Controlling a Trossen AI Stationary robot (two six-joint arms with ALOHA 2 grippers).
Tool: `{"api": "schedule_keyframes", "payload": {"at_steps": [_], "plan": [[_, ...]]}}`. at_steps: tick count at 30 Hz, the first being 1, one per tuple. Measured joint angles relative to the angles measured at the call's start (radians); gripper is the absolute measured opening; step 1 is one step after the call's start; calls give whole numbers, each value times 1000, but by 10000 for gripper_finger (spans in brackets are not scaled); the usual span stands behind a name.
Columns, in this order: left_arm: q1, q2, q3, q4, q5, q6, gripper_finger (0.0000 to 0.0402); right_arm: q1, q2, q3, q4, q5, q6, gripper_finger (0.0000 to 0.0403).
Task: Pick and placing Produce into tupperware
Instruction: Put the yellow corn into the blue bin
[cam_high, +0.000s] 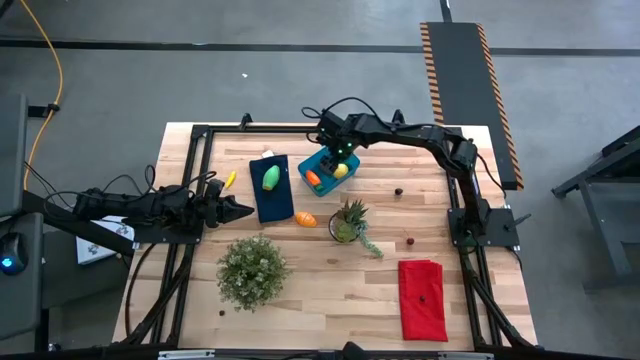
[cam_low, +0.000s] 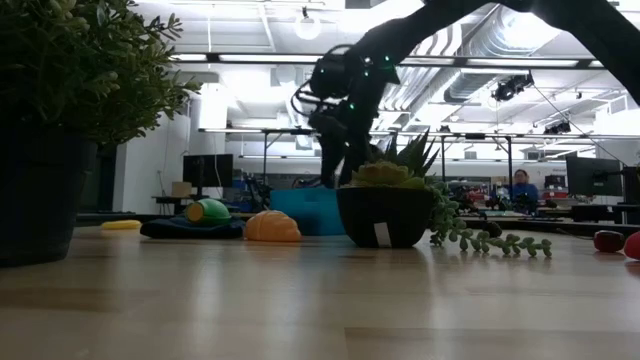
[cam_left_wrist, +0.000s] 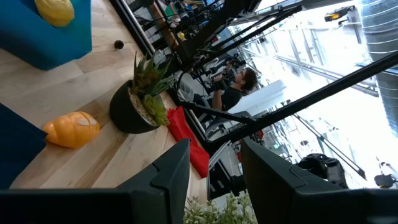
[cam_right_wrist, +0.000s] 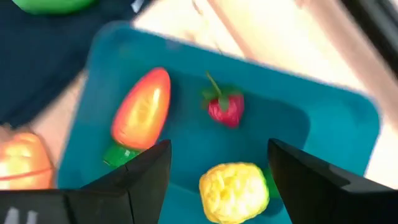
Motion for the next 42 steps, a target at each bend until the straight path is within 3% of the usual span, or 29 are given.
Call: {"api": "schedule_keyframes", "payload": {"at_steps": [22, 30, 37, 42], "plan": [[0, 0, 0, 2, -19, 0, 131, 20, -2, 522, -46, 0, 46, 256], [0, 0, 0, 22, -45, -2, 131, 25, -2, 561, -5, 1, 110, 256], [0, 0, 0, 225, -51, 4, 131, 62, -2, 561, 27, 1, 104, 256], [0, 0, 0, 373, -53, 142, 131, 89, -2, 561, 28, 1, 103, 256]]}}
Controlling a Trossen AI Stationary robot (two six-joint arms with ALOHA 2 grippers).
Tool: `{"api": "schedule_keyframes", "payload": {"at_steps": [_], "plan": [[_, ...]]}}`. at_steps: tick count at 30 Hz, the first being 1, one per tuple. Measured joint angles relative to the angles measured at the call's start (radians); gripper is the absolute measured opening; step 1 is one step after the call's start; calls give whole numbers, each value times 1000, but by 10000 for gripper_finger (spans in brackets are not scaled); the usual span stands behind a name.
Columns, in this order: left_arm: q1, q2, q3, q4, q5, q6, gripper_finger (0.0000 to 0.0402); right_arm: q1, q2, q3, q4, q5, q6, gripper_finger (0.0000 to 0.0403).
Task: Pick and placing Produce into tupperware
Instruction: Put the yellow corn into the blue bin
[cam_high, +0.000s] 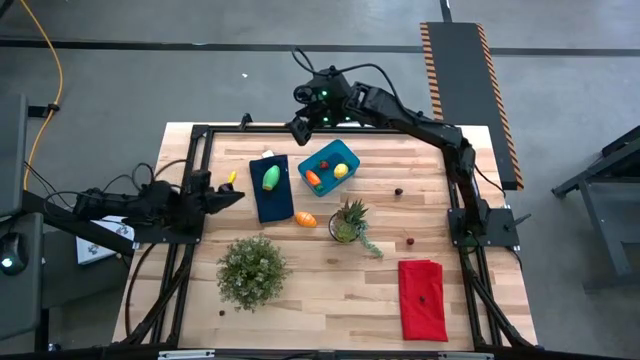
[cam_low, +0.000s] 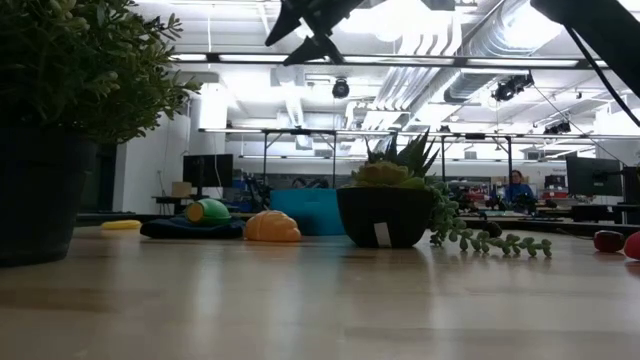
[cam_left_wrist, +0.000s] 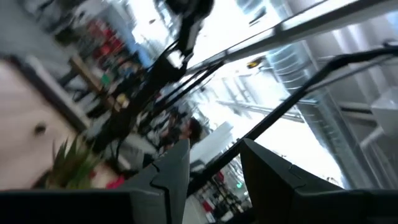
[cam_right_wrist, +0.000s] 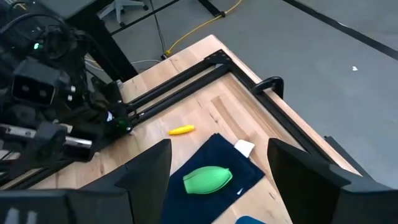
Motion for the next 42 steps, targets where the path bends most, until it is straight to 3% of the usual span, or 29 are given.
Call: {"api": "schedule_keyframes", "payload": {"at_steps": [7, 12, 15, 21, 30, 36, 42], "plan": [[0, 0, 38, 12, -36, 143, 131, 20, 0, 0, 0, 0, 1, 256], [0, 0, 133, -60, -44, 275, 131, 21, 0, 0, -1, 0, 17, 256], [0, 0, 235, -221, -94, 363, 131, 21, 0, 0, 0, 0, 22, 256], [0, 0, 529, -757, -246, 484, 131, 23, 0, 0, 0, 0, 24, 256], [0, 0, 830, -1270, -453, 400, 131, 15, -6, -1, -48, 2, -13, 256], [0, 2, 838, -1437, -474, 264, 131, -17, -62, -1, -273, 39, -78, 256], [0, 64, 804, -1482, -474, 226, 131, -62, -138, -1, -423, 75, -122, 256]]}}
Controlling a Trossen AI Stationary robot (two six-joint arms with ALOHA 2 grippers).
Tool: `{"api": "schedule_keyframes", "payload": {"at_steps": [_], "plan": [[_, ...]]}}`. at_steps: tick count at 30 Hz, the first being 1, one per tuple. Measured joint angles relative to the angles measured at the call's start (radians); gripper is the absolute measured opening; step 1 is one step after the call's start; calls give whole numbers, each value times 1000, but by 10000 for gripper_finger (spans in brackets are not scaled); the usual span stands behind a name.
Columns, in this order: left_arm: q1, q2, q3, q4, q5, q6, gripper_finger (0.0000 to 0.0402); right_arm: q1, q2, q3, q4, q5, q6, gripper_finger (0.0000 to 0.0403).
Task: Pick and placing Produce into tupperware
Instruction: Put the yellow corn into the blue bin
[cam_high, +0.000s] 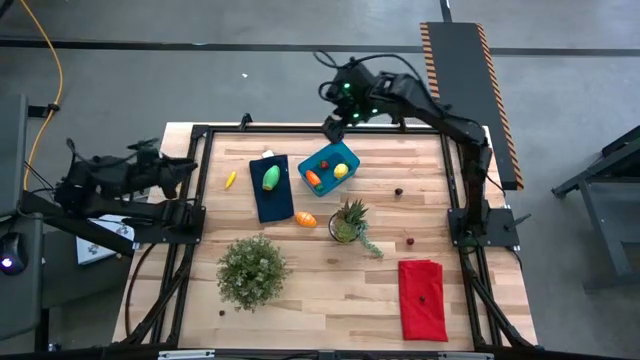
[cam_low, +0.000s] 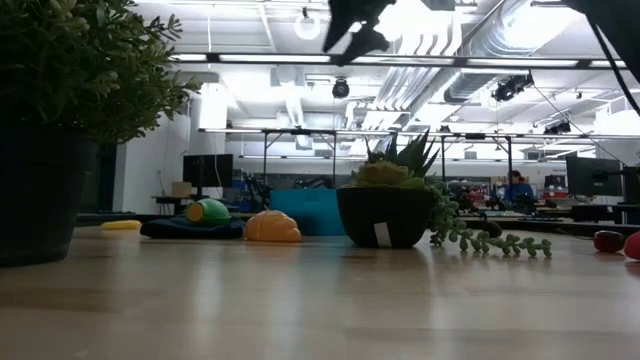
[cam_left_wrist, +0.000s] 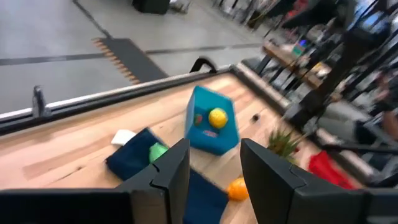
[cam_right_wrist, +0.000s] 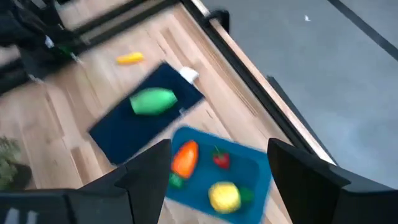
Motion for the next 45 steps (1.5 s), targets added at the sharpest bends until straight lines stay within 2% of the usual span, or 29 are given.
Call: {"api": "schedule_keyframes", "payload": {"at_steps": [8, 14, 21, 28, 35, 42, 45], "plan": [[0, 108, -3, -22, -12, 0, 131, -45, -46, -2, -201, 79, -42, 256], [0, 155, -3, -34, -10, -30, 131, -62, -51, -3, -307, 100, -70, 256], [0, 173, 0, -90, 18, -73, 131, -97, -57, -3, -360, 101, -120, 256], [0, 174, 57, -151, 27, -109, 131, -171, -113, -3, -359, 86, -144, 256], [0, 246, 203, -232, -17, -107, 131, -210, -194, -3, -359, 80, -148, 256], [0, 440, 452, -377, -100, -43, 131, -238, -264, -3, -359, 70, -174, 256], [0, 516, 542, -419, -130, -3, 131, -264, -285, -3, -359, 23, -188, 256]]}}
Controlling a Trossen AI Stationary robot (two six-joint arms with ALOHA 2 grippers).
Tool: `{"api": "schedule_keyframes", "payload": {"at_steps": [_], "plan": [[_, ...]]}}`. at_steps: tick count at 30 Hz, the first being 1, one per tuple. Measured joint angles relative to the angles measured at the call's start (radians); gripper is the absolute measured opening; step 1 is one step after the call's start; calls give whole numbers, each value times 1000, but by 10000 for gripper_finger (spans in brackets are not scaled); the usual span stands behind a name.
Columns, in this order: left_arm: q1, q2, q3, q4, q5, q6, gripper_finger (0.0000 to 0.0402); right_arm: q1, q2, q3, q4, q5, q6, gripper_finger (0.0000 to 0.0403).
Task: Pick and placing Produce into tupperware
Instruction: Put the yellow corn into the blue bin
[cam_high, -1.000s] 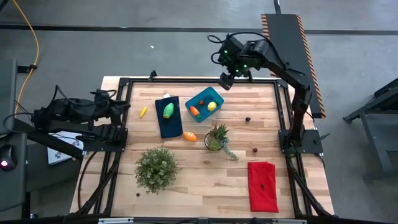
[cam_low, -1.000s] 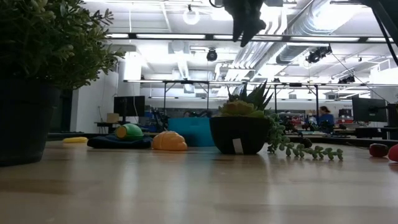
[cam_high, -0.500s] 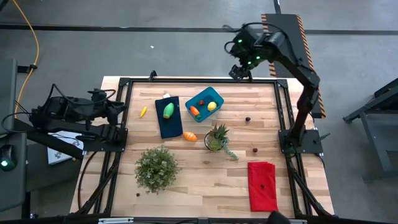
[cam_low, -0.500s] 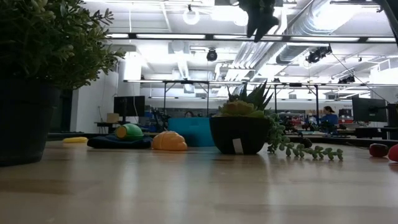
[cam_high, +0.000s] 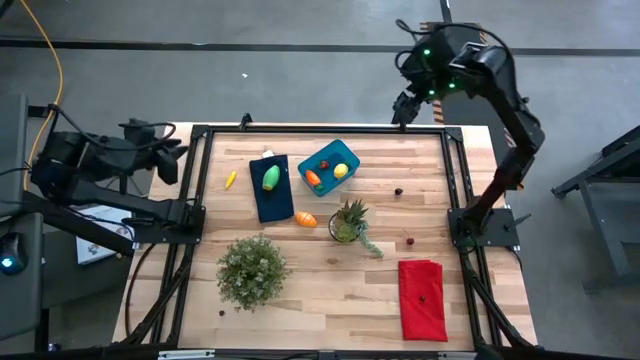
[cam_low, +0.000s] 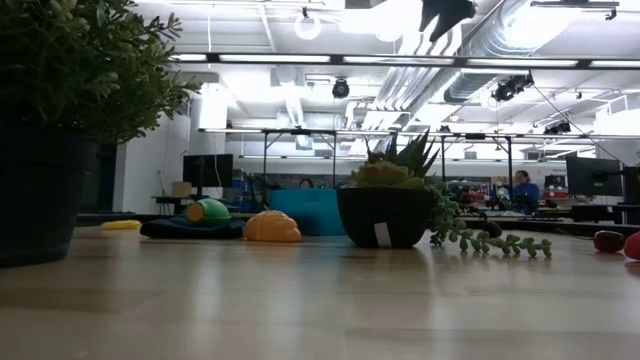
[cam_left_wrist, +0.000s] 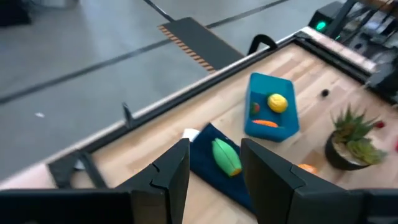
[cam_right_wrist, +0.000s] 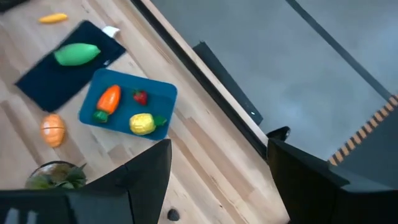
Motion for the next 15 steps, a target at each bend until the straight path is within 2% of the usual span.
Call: {"api": "schedule_keyframes", "payload": {"at_steps": [4, 7, 11, 15], "plan": [[0, 68, 77, -38, -17, 11, 131, -43, -11, -2, 1, -47, -30, 256], [0, 94, 95, -47, -18, 11, 131, -71, -60, -112, 51, -69, -43, 256], [0, 104, 94, -53, -14, 8, 131, -88, -226, -481, 282, -76, -28, 256], [0, 115, 94, -53, -14, 3, 131, -80, -422, -851, 515, -87, 64, 256]]}}
